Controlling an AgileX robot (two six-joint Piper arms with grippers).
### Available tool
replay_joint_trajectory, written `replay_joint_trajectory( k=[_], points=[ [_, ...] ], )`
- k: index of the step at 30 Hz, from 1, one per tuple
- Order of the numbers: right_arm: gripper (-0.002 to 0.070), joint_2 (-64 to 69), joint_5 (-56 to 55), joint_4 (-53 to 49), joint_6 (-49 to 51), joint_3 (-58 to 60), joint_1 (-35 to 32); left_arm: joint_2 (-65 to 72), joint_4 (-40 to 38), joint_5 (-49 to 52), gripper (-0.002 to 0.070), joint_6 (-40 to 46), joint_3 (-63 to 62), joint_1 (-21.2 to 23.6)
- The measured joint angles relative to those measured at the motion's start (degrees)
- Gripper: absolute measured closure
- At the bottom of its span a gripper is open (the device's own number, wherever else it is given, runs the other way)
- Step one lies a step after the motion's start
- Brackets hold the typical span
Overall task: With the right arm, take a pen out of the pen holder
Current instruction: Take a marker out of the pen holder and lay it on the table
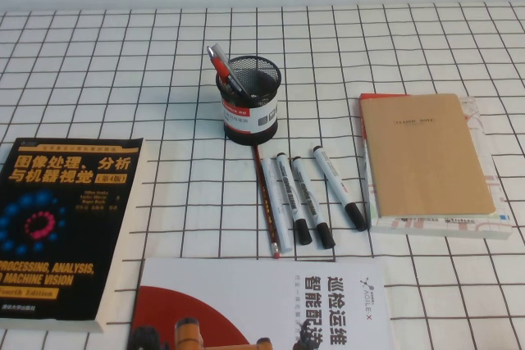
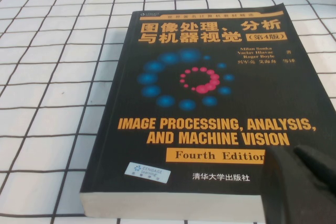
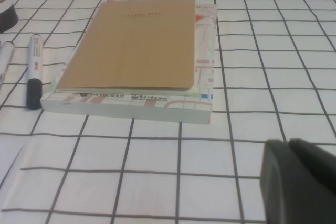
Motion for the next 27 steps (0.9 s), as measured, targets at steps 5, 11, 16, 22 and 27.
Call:
replay_joint_trajectory(
  k=[5, 11, 16, 22, 27],
  points=[
    [0.0692, 0.0, -2.24, 3.62, 0.0, 0.0, 0.0, 0.0, 0.0, 0.0, 0.068, 0.0, 0.0, 0.0],
    [0.0692, 0.0, -10.97, 14.25, 0.0, 0.0, 0.0, 0.0, 0.0, 0.0, 0.0679, 0.0, 0.0, 0.0],
    [0.0692, 0.0, -17.01, 25.64, 0.0, 0.0, 0.0, 0.0, 0.0, 0.0, 0.068, 0.0, 0.0, 0.0],
    [0.0692, 0.0, -18.88, 31.67, 0.51, 0.0, 0.0, 0.0, 0.0, 0.0, 0.0679, 0.0, 0.0, 0.0],
    [0.0692, 0.5, -11.71, 33.98, 1.15, -1.14, 0.0, 0.0, 0.0, 0.0, 0.068, 0.0, 0.0, 0.0]
  ],
)
